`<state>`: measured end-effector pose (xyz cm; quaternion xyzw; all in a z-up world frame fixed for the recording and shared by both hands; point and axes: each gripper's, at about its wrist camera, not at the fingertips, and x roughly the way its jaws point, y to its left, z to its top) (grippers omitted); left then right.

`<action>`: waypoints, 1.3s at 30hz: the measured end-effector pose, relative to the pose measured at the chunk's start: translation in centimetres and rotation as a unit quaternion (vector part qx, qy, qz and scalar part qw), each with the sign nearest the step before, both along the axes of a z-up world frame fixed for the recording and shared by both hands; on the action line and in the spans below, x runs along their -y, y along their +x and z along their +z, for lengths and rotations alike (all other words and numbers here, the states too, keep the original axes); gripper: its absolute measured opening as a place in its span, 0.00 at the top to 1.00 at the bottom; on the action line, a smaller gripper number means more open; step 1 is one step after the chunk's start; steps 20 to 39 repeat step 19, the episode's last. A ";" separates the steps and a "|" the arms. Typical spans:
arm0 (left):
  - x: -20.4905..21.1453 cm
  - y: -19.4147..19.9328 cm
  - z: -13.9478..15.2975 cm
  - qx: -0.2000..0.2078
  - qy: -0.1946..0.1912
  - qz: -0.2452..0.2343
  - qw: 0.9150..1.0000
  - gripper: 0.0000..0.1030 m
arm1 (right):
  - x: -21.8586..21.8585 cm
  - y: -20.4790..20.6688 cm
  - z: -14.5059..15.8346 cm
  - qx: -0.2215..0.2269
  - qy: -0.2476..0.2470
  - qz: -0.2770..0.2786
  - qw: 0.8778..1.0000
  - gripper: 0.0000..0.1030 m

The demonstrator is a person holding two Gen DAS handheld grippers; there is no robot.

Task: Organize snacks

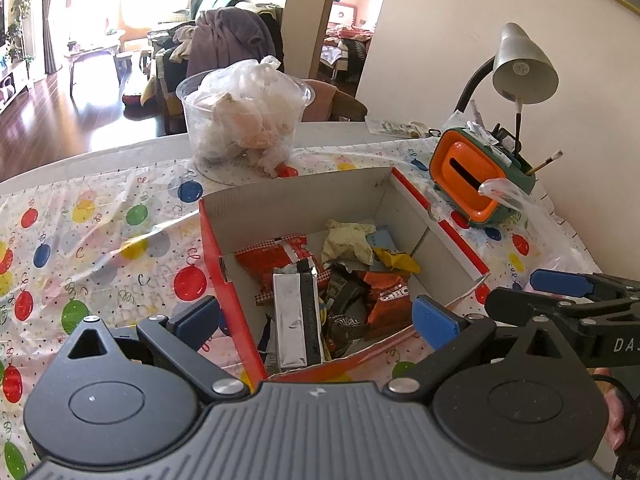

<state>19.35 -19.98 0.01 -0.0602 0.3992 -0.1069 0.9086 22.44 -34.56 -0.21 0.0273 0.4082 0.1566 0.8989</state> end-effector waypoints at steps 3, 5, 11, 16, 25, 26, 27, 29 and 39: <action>0.0 0.0 0.0 -0.002 -0.001 -0.001 1.000 0.00 | 0.1 0.0 0.0 -0.002 0.000 0.000 1.000 0.00; 0.1 0.2 -0.1 -0.004 -0.003 0.001 1.000 0.00 | 0.3 0.1 0.0 -0.002 -0.001 0.001 1.000 0.00; 0.5 0.2 -0.2 -0.005 0.000 0.001 1.000 0.00 | 0.4 0.2 0.0 -0.004 -0.003 0.001 1.000 0.00; 0.5 0.3 -0.4 -0.010 -0.004 0.004 1.000 0.00 | 0.6 0.2 -0.2 -0.007 -0.003 0.000 1.000 0.00; 0.5 0.3 -0.5 -0.013 -0.006 0.004 1.000 0.00 | 0.6 0.2 -0.4 -0.011 -0.002 0.001 1.000 0.00; 0.5 0.3 -0.5 -0.013 -0.006 0.004 1.000 0.00 | 0.6 0.2 -0.4 -0.011 -0.002 0.001 1.000 0.00; 0.5 0.3 -0.5 -0.013 -0.006 0.004 1.000 0.00 | 0.6 0.2 -0.4 -0.011 -0.002 0.001 1.000 0.00; 0.5 0.3 -0.5 -0.013 -0.006 0.004 1.000 0.00 | 0.6 0.2 -0.4 -0.011 -0.002 0.001 1.000 0.00; 0.5 0.3 -0.5 -0.013 -0.006 0.004 1.000 0.00 | 0.6 0.2 -0.4 -0.011 -0.002 0.001 1.000 0.00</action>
